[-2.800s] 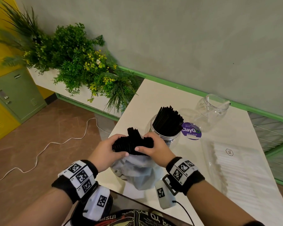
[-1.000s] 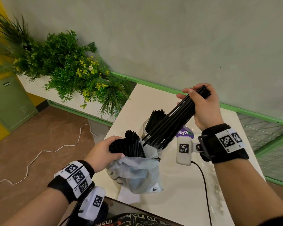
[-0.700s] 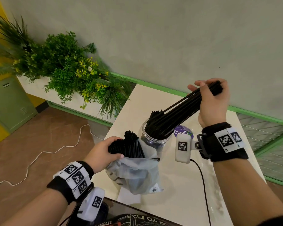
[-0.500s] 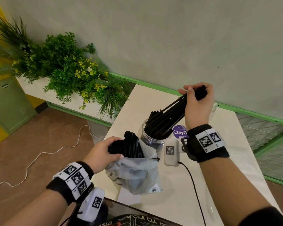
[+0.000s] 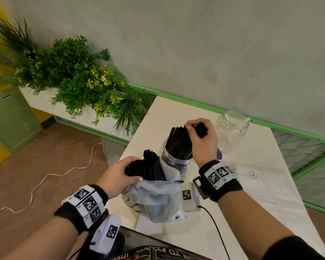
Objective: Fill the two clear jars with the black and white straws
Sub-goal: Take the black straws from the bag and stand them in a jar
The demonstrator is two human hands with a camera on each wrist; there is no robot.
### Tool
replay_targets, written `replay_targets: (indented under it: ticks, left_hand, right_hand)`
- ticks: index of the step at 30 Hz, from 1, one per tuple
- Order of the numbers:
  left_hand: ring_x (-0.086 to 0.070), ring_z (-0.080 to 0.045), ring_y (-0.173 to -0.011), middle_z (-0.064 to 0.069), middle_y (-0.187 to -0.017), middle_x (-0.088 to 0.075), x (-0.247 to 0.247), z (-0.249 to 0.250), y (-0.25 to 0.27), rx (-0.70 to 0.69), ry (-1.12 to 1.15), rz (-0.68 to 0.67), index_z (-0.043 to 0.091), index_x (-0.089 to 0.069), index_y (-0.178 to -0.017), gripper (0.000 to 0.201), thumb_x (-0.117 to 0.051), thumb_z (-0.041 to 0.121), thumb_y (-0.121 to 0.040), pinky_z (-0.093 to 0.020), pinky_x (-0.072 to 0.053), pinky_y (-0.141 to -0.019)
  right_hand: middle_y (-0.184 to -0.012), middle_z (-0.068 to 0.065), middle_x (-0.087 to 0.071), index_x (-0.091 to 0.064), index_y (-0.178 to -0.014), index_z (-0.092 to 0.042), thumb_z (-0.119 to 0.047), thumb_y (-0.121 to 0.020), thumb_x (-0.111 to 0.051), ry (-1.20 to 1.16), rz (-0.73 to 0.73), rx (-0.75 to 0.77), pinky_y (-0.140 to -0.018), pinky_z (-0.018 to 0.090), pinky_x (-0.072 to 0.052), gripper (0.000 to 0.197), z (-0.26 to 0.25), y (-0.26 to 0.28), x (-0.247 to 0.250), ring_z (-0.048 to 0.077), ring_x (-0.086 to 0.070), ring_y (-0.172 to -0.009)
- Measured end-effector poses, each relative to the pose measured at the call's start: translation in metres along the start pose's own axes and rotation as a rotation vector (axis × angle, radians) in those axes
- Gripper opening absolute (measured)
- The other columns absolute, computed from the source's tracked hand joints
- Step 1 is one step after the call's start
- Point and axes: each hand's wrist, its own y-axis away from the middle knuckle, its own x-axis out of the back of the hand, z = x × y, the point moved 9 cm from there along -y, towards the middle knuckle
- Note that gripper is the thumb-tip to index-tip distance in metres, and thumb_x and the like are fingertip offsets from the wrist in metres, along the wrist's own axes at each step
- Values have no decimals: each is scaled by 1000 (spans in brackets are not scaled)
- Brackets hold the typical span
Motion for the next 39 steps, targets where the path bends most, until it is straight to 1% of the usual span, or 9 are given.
replay_targets:
  ticks: [4,7,12,16,22,28,31,35,39]
  left_hand:
    - [-57,5,-95,17,-102,-64,0,0,1,2,-9,4,45,-53,-100,45,-75,12,-79,-14,-47,-78]
    - [-58,6,-94,18,-101,-65,2,-2,1,2,-14,10,47,-52,-100,47,-76,13,-78,-14,-46,-75]
    - [-58,14,-89,17,-98,-66,2,-4,0,3,-18,9,47,-52,-99,48,-77,12,-77,-5,-44,-70]
    - [-57,16,-88,18,-98,-65,2,-2,-1,0,-16,7,45,-52,-100,47,-76,12,-78,-3,-44,-68]
    - [-58,14,-89,17,-97,-66,2,-4,-2,12,-13,9,41,-54,-105,45,-76,12,-78,-4,-45,-70]
    - [-61,6,-91,18,-99,-66,2,-7,-4,27,-5,10,36,-55,-110,44,-76,13,-79,-12,-48,-76]
    - [-60,5,-94,18,-100,-65,2,-7,-4,30,-4,8,36,-54,-111,45,-76,13,-79,-14,-48,-78]
    - [-59,6,-93,19,-99,-64,2,-5,-4,27,-8,8,36,-54,-110,44,-75,13,-79,-13,-48,-77]
    - [-61,4,-94,15,-101,-67,4,-7,-4,18,-3,22,37,-56,-107,43,-77,13,-78,-18,-50,-81]
  right_hand:
    - [-92,-8,-69,-60,-90,-24,-9,-85,-68,184,-228,-36,-80,13,-47,18,23,4,-19,0,-61,-87]
    - [-93,-5,-69,-59,-97,-25,-14,-86,-68,274,-325,-53,-75,8,-45,18,31,2,-25,5,-62,-89]
    - [-105,3,-67,-55,-114,-19,-20,-91,-61,493,-472,-39,-82,31,-50,24,34,-4,-35,20,-61,-94]
    - [-109,-3,-66,-47,-123,-18,-15,-90,-63,474,-372,68,-75,11,-42,36,23,-6,-28,12,-58,-92]
    - [-115,1,-62,-56,-119,-12,-17,-97,-52,559,-377,227,-92,37,-48,23,27,10,-27,17,-58,-104]
    - [-138,2,-48,-48,-136,-13,-43,-95,-47,595,-503,320,-110,26,-29,50,33,21,-36,14,-40,-129]
    - [-132,6,-51,-48,-135,-13,-35,-91,-61,700,-562,361,-106,26,-31,51,34,19,-52,19,-42,-122]
    - [-96,13,-57,-61,-92,-1,-24,-90,-64,840,-571,520,-77,39,-49,23,28,11,-74,30,-55,-87]
    - [-96,12,-60,-58,-102,-2,-19,-94,-58,805,-542,478,-71,36,-43,19,23,-4,-76,30,-55,-87]
